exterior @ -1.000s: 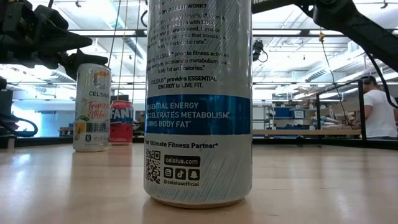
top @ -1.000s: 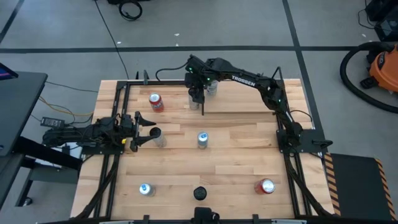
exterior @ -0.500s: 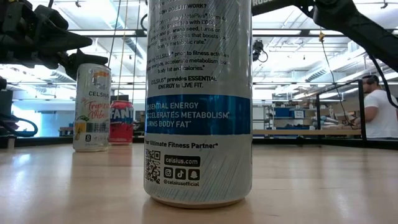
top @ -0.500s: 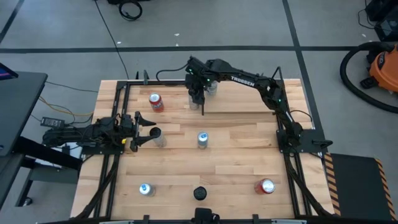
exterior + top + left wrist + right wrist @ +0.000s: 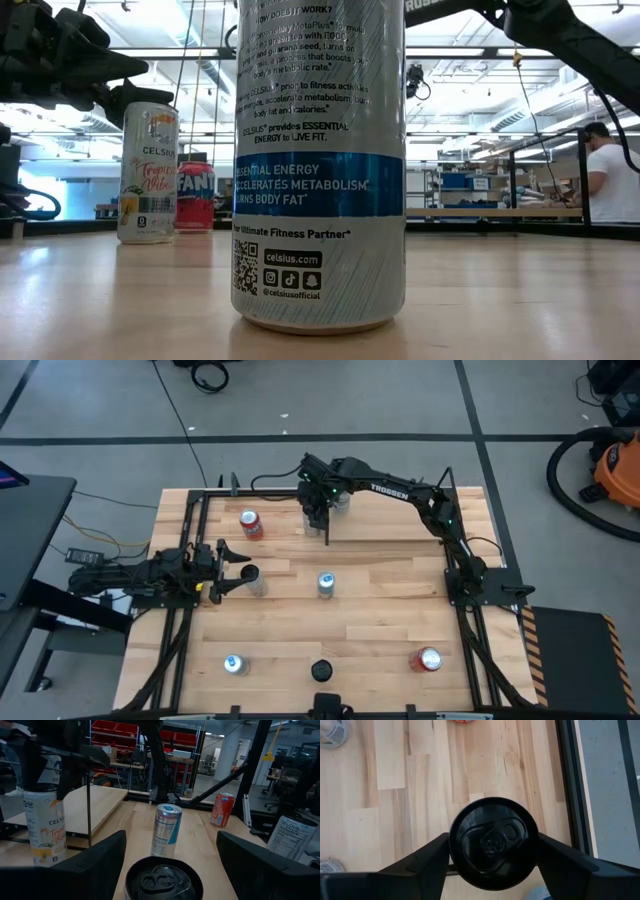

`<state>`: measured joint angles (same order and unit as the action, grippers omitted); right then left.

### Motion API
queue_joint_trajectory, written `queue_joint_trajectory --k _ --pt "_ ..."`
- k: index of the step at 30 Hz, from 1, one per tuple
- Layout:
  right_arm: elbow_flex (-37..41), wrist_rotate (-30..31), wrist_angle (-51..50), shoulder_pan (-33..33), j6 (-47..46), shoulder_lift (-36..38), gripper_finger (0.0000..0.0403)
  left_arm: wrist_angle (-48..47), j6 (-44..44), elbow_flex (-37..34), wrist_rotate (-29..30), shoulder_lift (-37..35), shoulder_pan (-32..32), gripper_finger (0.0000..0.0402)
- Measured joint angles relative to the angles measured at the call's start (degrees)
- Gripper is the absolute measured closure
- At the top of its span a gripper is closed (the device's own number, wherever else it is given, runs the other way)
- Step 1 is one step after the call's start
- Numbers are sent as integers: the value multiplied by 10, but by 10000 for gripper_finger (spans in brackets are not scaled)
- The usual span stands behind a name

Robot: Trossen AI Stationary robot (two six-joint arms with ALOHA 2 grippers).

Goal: Place canned beverage on shelf
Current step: Put the white yellow top soda can on the shelf

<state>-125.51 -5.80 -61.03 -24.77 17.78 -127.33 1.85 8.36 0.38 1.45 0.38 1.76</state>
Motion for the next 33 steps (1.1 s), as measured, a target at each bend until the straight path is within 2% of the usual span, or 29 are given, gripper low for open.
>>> queue_joint_trajectory --k 2,13,23,33 --pt "0 0 6 0 -1 0 145 0 0 0 0 0 0 88" --pt "-9 3 6 -1 -2 -1 145 0 0 0 0 0 0 88" --pt "-94 2 -42 -2 -2 -1 146 -1 0 0 0 0 0 88" --pt "-85 5 -51 -9 -7 86 145 -1 0 0 0 0 0 88"
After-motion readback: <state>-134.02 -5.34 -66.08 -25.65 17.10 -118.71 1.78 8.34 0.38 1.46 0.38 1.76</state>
